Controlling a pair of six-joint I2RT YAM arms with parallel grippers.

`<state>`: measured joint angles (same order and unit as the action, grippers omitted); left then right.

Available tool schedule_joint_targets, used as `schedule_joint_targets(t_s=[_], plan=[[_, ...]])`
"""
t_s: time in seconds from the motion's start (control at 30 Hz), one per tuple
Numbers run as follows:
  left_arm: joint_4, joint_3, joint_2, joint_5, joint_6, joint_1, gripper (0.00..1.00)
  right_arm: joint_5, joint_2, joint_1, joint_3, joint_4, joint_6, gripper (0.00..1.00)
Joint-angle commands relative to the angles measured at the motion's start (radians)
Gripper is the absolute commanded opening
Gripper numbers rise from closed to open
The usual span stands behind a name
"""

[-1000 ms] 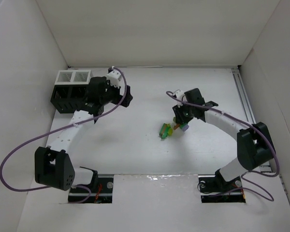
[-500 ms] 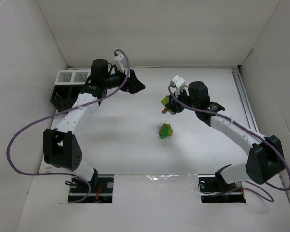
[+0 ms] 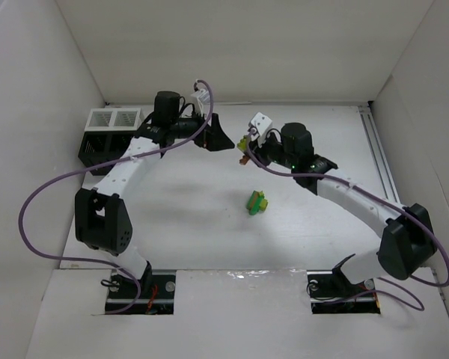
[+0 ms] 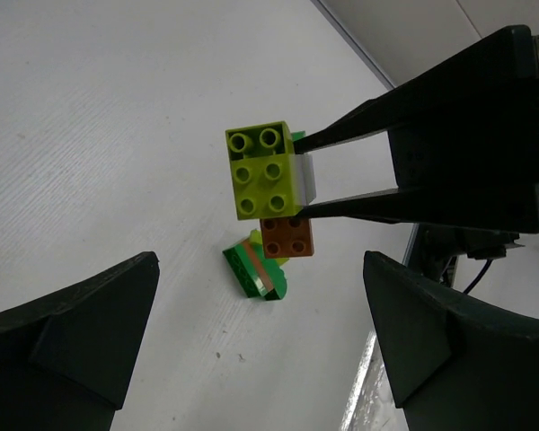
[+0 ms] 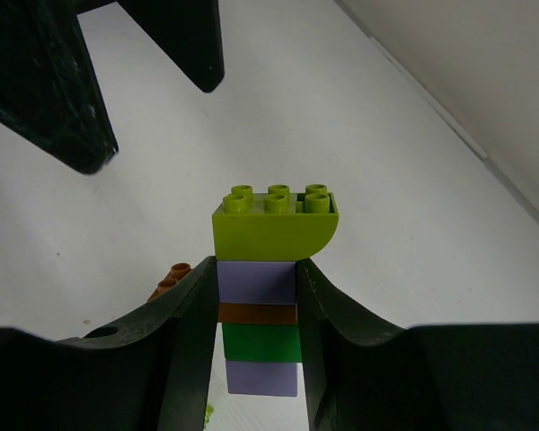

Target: Sort the legos into containers by color

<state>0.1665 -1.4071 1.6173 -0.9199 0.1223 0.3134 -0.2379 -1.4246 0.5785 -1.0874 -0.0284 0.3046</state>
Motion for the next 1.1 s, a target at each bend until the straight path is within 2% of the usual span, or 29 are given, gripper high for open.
schedule_joint_targets(t_s=[0.0,0.43,0.63,0.87,1.0,1.03,1.07], plan=[[0.002,-0.059,0.0,-0.065,-0.021,0.006,0.95,0.025,-0.014,0.033,-0.058,-0.096,0.051,0.0],[0.002,-0.079,0.047,-0.106,-0.019,0.015,0.92,0.014,-0.023,0.084,-0.091,-0.127,0.051,0.0],[-0.007,-0.089,0.056,-0.117,-0.03,0.015,0.82,0.014,-0.042,0.103,-0.101,-0.127,0.06,0.0],[-0.016,-0.098,0.066,-0.126,-0.021,0.015,0.64,0.005,-0.051,0.112,-0.101,-0.127,0.073,0.0],[-0.025,-0.107,0.075,-0.145,-0.021,0.015,0.44,0.005,-0.051,0.121,-0.101,-0.127,0.082,0.0],[-0.025,-0.107,0.084,-0.145,-0.021,0.015,0.36,0.005,-0.051,0.121,-0.101,-0.136,0.082,0.0],[-0.025,-0.107,0.084,-0.145,-0.021,0.015,0.21,0.015,-0.051,0.121,-0.101,-0.136,0.082,0.0]])
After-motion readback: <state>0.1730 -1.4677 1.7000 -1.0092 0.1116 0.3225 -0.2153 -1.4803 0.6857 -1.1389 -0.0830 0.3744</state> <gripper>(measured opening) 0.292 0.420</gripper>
